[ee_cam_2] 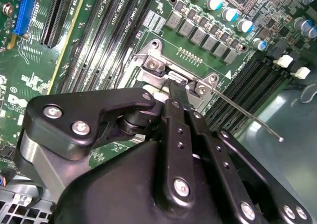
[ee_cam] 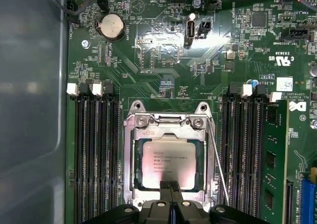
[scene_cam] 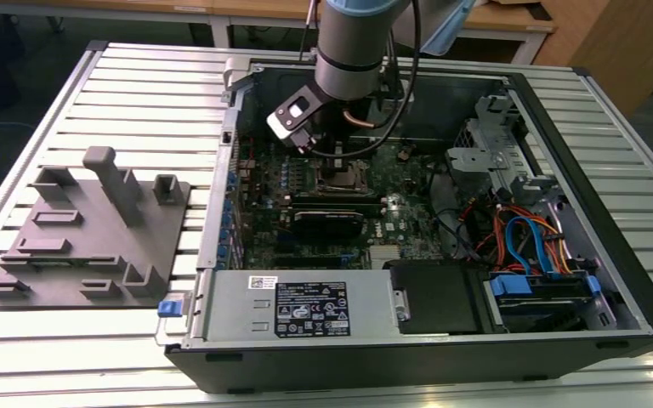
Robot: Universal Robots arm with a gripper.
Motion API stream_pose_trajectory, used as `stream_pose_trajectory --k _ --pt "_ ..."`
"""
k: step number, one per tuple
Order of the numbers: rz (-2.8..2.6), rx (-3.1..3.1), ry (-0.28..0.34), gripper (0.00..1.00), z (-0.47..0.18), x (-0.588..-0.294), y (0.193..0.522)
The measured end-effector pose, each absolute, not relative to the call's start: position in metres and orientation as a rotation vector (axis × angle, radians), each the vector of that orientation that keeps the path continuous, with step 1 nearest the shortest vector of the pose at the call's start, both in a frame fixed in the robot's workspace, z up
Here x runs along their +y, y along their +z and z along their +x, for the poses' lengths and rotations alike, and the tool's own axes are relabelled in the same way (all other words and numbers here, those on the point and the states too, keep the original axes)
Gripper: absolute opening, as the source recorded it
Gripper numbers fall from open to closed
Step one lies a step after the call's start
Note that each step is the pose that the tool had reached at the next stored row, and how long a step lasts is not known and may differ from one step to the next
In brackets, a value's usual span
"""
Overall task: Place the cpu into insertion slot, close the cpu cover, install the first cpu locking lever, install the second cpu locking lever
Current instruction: 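Close the cpu cover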
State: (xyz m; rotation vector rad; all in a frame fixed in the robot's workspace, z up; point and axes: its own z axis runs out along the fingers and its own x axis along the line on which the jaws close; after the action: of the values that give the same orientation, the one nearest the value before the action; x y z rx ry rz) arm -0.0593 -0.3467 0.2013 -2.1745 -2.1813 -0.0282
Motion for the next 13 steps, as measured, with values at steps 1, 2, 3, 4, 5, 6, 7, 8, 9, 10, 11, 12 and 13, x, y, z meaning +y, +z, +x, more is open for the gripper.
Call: stream_pose_trajectory --k 1,2,3,4,5,6,7,8,9,10,11,12,13 --pt "-2.174 -2.181 -0.028 0.10 -0.0593 -0.3467 0.2012" --pt "-2.174 -2.181 -0.028 0.10 -0.0593 -0.3467 0.2012" --pt "-2.174 -2.182 -0.028 0.10 -0.0593 -0.3467 0.2012" --pt "-2.174 -2.182 -0.028 0.10 -0.0593 -0.3467 0.2014" --pt "-2.174 -2.181 -0.028 0.10 -0.0594 -0.3466 0.2021" --pt "-2.174 -2.181 -0.028 0.10 -0.0594 -0.3466 0.2032" --pt "-2.174 -2.181 -0.028 0.10 -0.0594 -0.3466 0.2046" --pt "-2.174 -2.181 -0.028 0.10 -0.0594 -0.3466 0.2063" --pt "-2.174 -2.181 -0.028 0.10 -0.0594 -0.3466 0.2073" --pt "-2.174 -2.181 -0.028 0.10 -0.0594 -0.3466 0.2076" --pt "-2.174 -2.181 -0.028 0.10 -0.0594 -0.3466 0.2075" --pt "-2.174 -2.181 -0.028 0.10 -0.0594 -0.3466 0.2075" --pt "-2.174 -2.181 -0.028 0.10 -0.0595 -0.3466 0.2073"
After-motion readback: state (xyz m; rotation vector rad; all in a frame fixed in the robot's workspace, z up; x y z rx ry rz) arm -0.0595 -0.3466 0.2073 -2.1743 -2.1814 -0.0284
